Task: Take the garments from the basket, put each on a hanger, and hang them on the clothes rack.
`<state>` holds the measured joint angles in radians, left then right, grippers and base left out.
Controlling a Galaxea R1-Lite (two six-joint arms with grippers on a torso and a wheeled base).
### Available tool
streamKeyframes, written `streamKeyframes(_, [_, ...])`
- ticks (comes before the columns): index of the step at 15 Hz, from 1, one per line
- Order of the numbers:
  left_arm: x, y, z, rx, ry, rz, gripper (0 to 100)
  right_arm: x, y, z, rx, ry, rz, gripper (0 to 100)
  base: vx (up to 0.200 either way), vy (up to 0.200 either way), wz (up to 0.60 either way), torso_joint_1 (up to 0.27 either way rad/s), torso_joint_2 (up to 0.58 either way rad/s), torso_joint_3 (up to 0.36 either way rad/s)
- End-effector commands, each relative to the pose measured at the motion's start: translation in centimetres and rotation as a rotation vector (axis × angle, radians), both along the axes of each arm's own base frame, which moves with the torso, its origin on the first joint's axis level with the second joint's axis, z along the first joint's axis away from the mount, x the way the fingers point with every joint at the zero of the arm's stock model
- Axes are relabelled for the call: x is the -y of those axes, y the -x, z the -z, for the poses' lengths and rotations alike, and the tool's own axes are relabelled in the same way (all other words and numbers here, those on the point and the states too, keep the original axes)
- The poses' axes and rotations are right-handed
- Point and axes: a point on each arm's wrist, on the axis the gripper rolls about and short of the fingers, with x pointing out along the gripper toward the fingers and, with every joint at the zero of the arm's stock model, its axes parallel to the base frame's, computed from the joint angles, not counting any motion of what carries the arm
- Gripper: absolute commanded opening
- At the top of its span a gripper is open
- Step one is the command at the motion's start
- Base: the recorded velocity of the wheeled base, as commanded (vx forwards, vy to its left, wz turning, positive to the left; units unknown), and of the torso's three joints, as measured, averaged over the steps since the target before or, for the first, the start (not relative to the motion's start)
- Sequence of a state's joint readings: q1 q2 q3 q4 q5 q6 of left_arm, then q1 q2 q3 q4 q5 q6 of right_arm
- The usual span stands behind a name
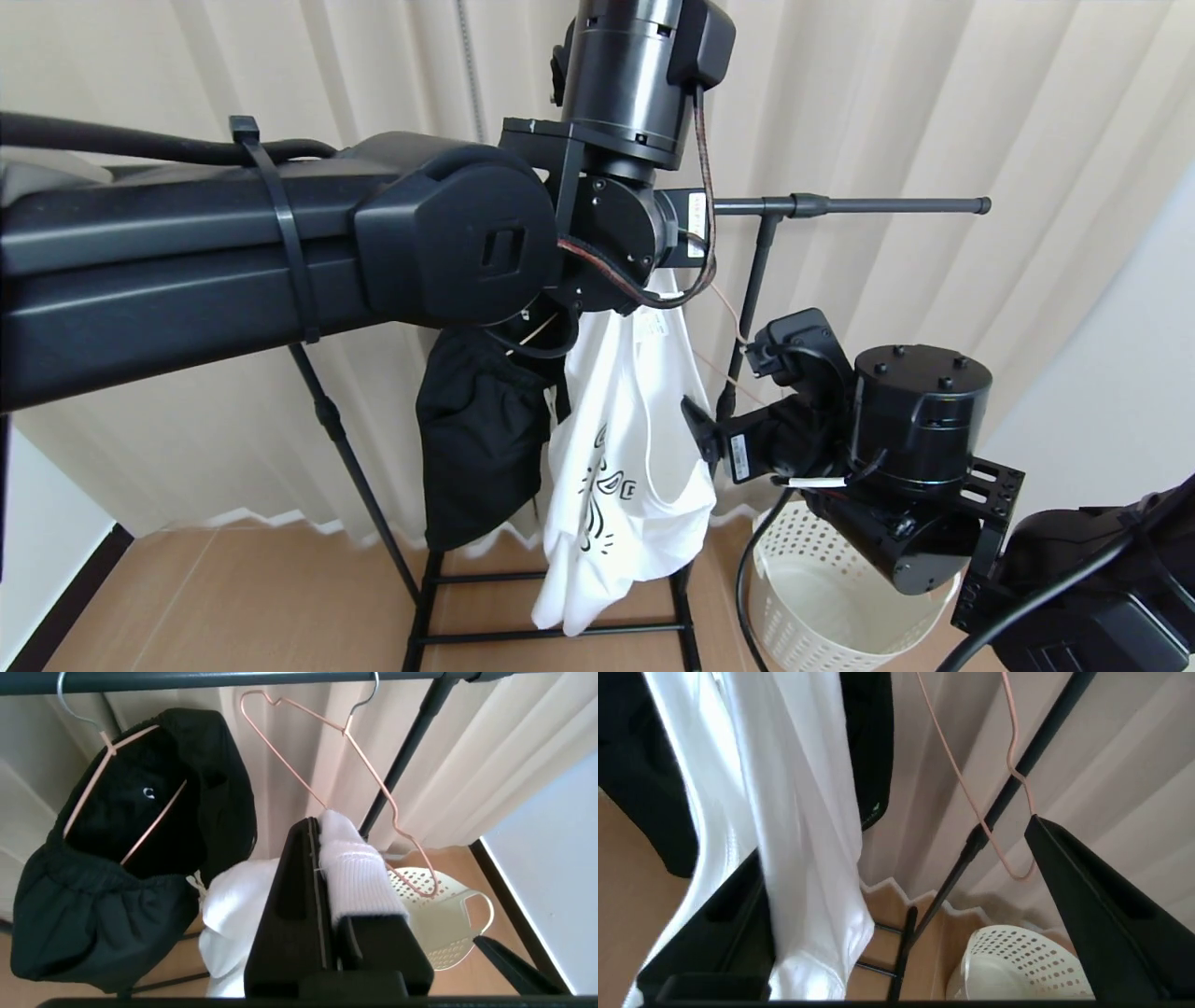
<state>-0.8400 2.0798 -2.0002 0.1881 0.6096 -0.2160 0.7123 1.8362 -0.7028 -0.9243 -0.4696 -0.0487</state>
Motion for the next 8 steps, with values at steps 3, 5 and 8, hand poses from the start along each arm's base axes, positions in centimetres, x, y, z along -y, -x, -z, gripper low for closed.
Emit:
streamKeyframes(3, [-0.49,0.21,-0.68,0.011,0.012,-0.005,0,0.58,-0.02,0.93,-0.019,0.052,0.005,100,0.000,0.000,0.00,0.000,0.00,0.000])
streamKeyframes(5, [-0.57,0.12,-0.70,0.012,0.013,-0.008,0,0.59,0.00,0.98,-0.020,0.057,0.004,100,0.000,0.000,0.00,0.000,0.00,0.000])
streamKeyframes(8, [-0.76,-0.06,-0.68,0.011,0.010,-0.014,0,0.81,0.18,1.06,-0.022,0.069,0.004,100,0.000,0.000,0.00,0.000,0.00,0.000])
